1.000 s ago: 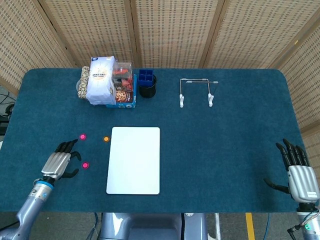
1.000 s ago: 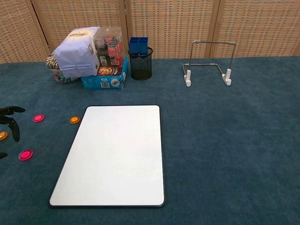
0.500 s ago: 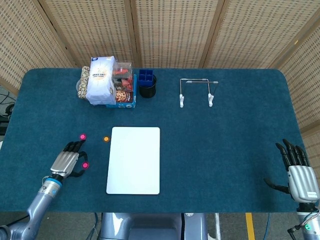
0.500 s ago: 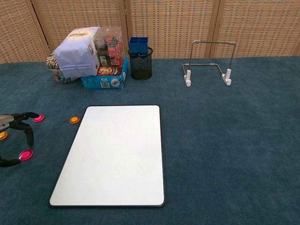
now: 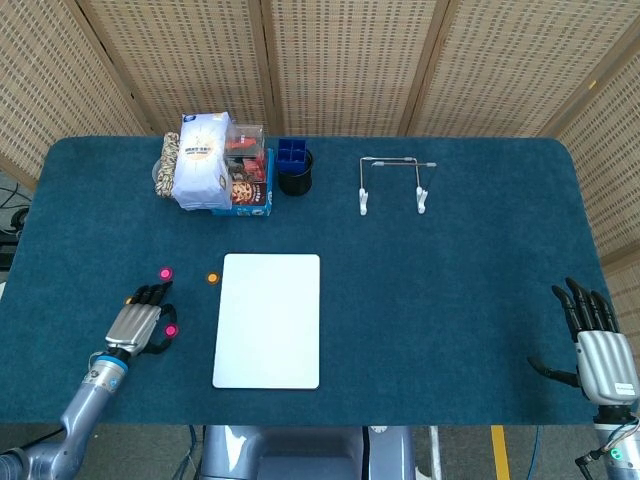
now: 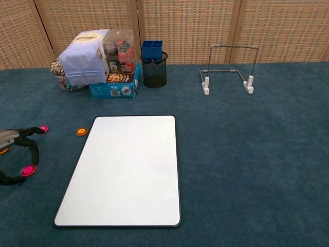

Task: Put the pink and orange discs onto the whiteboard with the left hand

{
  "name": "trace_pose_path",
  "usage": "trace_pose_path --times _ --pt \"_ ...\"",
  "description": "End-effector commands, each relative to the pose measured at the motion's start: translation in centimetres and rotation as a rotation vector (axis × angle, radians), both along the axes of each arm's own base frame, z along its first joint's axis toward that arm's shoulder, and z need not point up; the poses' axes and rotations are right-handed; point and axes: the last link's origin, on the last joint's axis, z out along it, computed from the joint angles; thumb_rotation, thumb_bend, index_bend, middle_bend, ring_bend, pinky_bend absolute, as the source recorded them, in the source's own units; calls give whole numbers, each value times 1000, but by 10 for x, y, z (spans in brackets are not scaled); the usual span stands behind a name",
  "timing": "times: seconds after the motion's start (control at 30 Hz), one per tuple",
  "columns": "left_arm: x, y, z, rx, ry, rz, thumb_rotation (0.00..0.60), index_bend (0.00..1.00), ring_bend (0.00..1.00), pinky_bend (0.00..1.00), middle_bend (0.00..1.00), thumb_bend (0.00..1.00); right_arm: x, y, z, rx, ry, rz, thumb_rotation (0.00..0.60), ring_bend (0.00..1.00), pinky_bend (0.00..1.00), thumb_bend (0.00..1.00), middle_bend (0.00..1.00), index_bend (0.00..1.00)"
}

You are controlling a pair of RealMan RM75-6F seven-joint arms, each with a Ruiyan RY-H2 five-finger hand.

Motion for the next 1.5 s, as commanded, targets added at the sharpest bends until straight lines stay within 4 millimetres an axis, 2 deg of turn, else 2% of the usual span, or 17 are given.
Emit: trace_pose_path --times 0.03,0.17,0.4,0.43,0.53,0.67,0.83,0.97,1.1,1.17,1.3,1.5 --pt "-1 -1 0 2 6 4 600 586 0 0 0 316 0 0 0 0 0 0 600 0 0 135 0 0" --pt "-2 -1 2 7 14 7 600 639 0 0 0 328 0 0 0 1 -3 -1 600 0 0 134 0 0" --pt "5 2 10 21 -12 1 600 645 0 0 0 326 0 0 0 2 -7 -2 600 0 0 135 0 0" --pt "21 7 13 31 -49 -37 600 645 0 0 0 326 0 0 0 2 -8 -3 600 0 0 133 0 0" --pt "48 9 19 16 -86 -101 600 645 0 0 0 324 0 0 0 2 -11 -4 600 0 0 135 0 0" --pt "81 8 16 -23 -102 -183 600 645 0 0 0 322 0 0 0 4 -12 -6 600 0 0 136 0 0" --pt "112 3 4 -73 -79 -267 600 645 0 0 0 314 -1 -1 0 6 -13 -9 600 0 0 133 0 0" --pt "125 -2 -7 -112 -73 -290 600 617 0 0 0 301 -1 -1 1 7 -13 -11 600 0 0 134 0 0" --pt "130 -4 -12 -142 -80 -283 600 337 0 0 0 204 -1 -1 1 8 -13 -13 600 0 0 134 0 0" --pt "128 -1 -13 -141 -77 -272 600 279 0 0 0 198 -1 -1 1 8 -14 -14 600 0 0 133 0 0" --pt "123 7 -12 -128 -79 -243 600 255 0 0 0 203 -1 -1 1 8 -15 -13 600 0 0 134 0 0" --pt "102 42 2 -47 -73 -175 600 255 0 0 0 231 -2 -2 0 10 -18 -20 600 0 0 133 0 0"
